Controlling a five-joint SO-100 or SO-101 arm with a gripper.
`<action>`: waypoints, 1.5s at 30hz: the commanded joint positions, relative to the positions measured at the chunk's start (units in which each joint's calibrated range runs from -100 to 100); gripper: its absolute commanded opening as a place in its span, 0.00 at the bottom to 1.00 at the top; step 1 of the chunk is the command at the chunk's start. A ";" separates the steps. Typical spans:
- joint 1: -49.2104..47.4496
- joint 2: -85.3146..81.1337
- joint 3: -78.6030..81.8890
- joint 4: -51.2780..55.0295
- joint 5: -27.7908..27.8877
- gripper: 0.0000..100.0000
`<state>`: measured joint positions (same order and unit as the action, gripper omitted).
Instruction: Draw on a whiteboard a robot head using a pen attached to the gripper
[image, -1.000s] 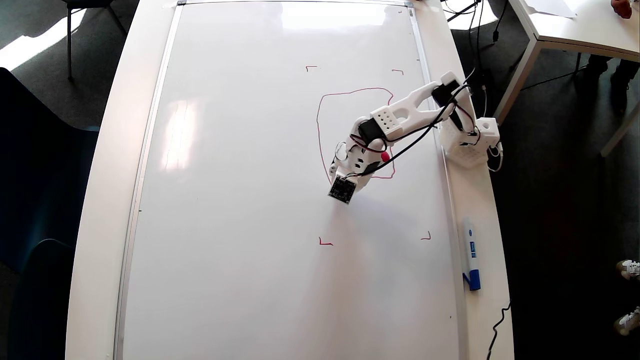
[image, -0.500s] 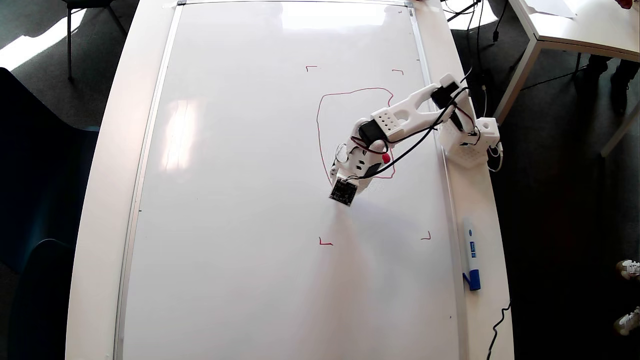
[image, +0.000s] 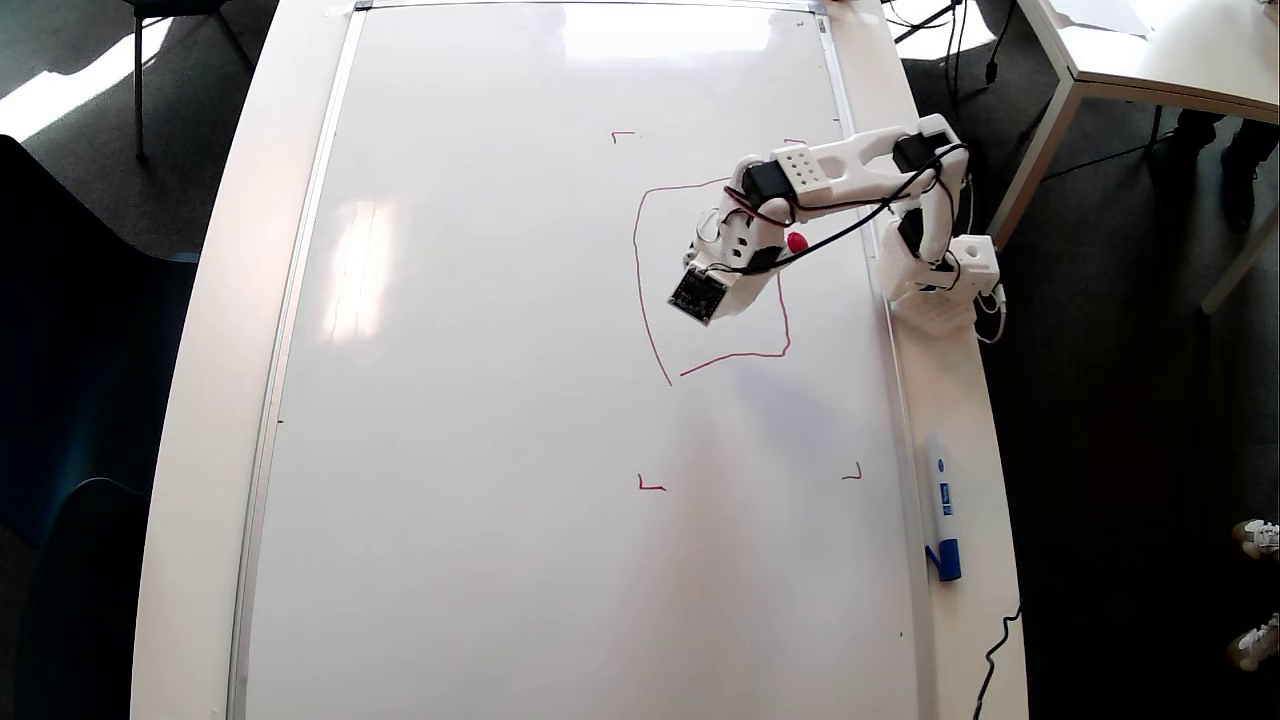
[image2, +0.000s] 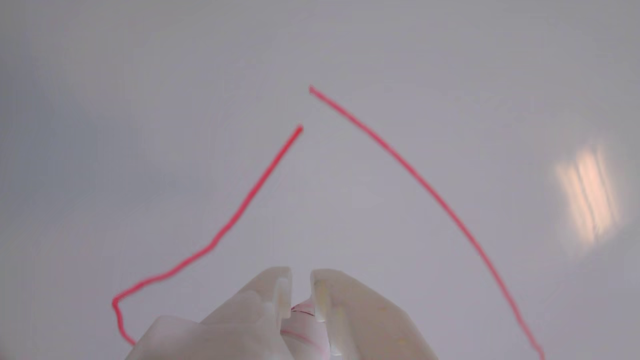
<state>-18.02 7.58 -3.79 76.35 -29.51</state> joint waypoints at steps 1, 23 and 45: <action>3.48 -4.35 3.38 0.71 0.82 0.01; 0.53 4.96 2.02 -6.59 0.66 0.01; -1.61 11.92 -2.15 -6.15 0.45 0.01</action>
<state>-18.85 19.86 -6.35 70.35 -28.93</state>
